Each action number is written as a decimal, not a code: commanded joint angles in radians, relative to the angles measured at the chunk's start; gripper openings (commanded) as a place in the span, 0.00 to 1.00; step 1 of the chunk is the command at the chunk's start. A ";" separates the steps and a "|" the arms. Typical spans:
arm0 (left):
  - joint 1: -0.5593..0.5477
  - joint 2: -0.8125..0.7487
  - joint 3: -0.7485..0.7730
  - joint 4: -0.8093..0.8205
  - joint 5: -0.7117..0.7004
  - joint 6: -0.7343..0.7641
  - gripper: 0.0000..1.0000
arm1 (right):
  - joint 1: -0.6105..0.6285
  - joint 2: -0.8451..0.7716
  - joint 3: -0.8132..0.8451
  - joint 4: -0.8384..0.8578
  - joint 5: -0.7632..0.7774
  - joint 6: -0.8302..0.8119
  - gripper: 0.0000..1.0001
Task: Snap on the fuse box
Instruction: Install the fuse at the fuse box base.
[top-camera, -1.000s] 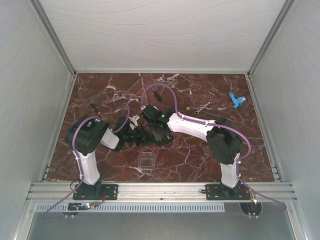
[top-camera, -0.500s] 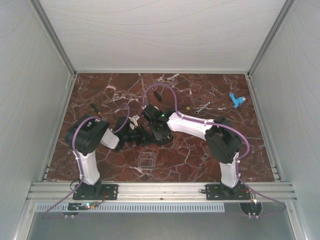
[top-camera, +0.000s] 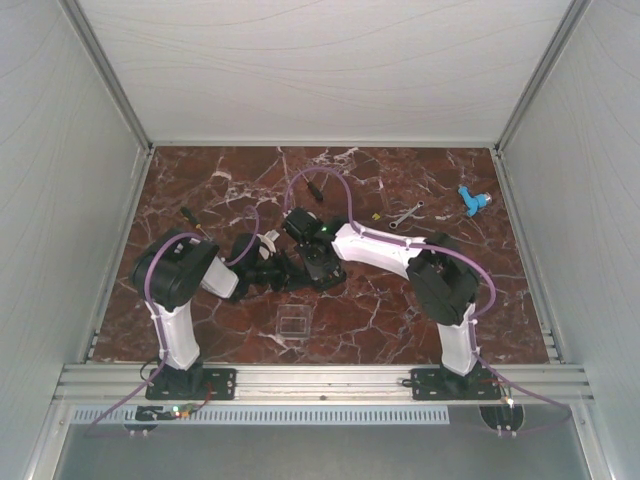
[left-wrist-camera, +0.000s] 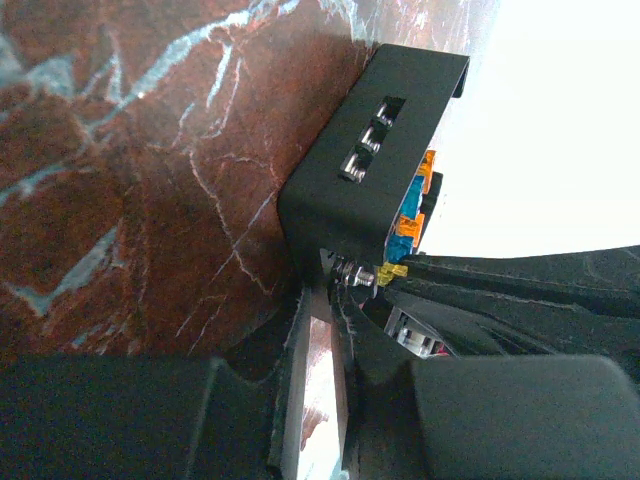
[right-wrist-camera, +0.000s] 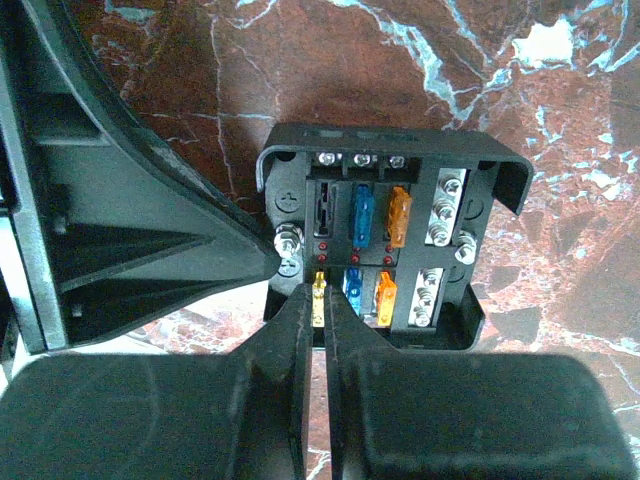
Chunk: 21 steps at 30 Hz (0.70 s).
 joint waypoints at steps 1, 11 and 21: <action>-0.014 0.001 0.005 -0.028 -0.029 0.020 0.12 | -0.001 0.112 -0.007 -0.001 -0.011 -0.033 0.00; -0.018 -0.003 0.004 -0.027 -0.032 0.020 0.12 | 0.003 0.156 -0.083 0.032 -0.036 -0.030 0.00; -0.037 -0.017 -0.001 -0.028 -0.030 0.018 0.12 | 0.019 -0.076 -0.105 0.057 -0.068 -0.025 0.18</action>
